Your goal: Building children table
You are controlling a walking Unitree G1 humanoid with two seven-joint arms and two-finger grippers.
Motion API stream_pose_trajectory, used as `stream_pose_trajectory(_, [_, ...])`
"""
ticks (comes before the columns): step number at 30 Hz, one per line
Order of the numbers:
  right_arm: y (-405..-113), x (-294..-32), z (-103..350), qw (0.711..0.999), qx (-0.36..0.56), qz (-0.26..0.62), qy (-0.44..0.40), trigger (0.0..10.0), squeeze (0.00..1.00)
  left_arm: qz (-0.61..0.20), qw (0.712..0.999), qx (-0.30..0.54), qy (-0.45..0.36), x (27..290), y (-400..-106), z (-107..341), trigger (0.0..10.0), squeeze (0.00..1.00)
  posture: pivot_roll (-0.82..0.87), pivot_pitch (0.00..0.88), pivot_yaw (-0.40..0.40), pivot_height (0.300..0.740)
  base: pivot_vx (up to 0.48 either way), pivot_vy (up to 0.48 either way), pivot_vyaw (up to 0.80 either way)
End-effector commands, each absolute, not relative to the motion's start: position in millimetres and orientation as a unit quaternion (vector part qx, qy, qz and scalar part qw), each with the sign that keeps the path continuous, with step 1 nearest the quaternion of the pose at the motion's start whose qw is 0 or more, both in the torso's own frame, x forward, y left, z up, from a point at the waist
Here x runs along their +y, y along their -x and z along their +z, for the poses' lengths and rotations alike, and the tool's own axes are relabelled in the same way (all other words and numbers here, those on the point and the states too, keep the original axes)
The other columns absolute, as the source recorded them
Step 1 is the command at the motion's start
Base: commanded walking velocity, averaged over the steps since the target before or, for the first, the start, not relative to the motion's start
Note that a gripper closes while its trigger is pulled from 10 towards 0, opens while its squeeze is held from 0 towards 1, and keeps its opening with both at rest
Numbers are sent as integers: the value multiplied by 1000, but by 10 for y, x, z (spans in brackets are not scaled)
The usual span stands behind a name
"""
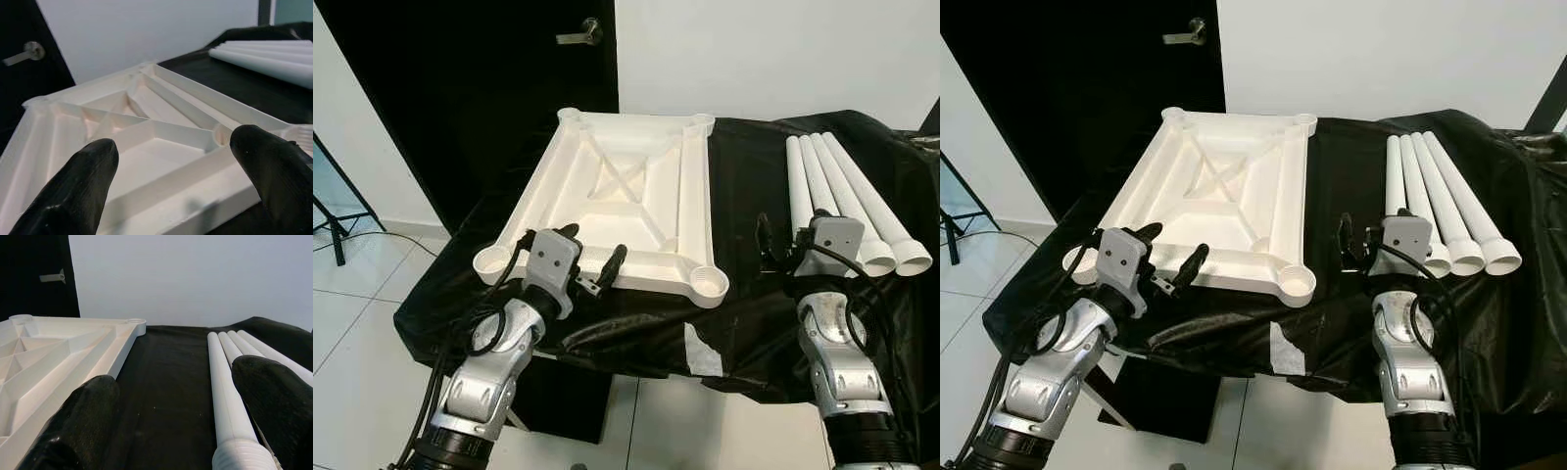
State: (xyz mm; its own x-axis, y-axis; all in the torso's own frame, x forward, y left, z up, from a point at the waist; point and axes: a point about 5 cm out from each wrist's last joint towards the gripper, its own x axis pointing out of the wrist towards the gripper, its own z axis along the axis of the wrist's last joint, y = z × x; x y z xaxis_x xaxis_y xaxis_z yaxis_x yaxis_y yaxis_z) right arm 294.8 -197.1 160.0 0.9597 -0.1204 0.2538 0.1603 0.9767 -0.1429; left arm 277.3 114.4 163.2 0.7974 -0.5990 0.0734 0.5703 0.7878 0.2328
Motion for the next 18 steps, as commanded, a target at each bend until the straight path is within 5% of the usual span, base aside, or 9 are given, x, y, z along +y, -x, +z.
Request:
stream_pose_trajectory(1, [-2933, -2004, 1573, 988, -113, -82, 71, 10000, 0, -377, 917, -49, -121, 1093, -2744, 1565, 10000, 0, -7, 0, 32, 740, 0, 0, 0])
stream_pose_trajectory(18, [-3150, -2279, 1416, 992, -15, -121, 22, 10000, 0, -367, 917, -28, -154, 1050, -2826, 1539, 10000, 0, -2, 0, 52, 740, 0, 0, 0])
